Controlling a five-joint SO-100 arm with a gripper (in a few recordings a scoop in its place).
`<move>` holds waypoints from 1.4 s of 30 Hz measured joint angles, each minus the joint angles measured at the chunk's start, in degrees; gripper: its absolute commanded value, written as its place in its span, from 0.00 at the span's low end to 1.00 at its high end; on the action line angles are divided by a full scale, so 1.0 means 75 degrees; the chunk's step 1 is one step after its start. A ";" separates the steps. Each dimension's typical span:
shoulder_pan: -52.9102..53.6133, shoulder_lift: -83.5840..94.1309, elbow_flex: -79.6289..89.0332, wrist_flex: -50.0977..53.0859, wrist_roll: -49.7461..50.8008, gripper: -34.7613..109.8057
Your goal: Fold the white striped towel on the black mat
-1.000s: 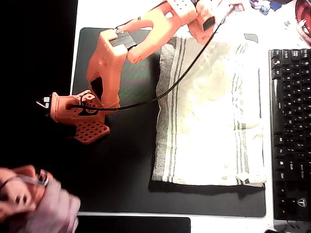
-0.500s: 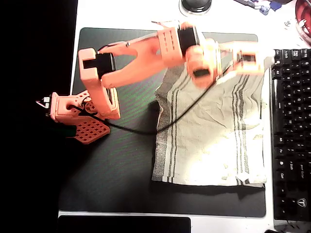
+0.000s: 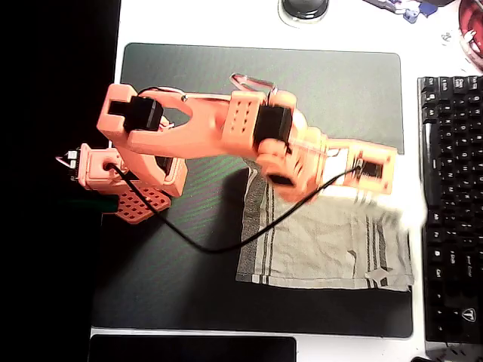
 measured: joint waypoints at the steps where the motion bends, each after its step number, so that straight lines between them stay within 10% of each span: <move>1: 0.0187 0.0000 0.0000 -0.0082 -0.0035 0.24; 24: 0.2391 -0.1137 0.1336 -0.1828 -0.1406 0.32; 42: 0.0750 0.1828 0.3645 -0.1125 -0.0867 0.26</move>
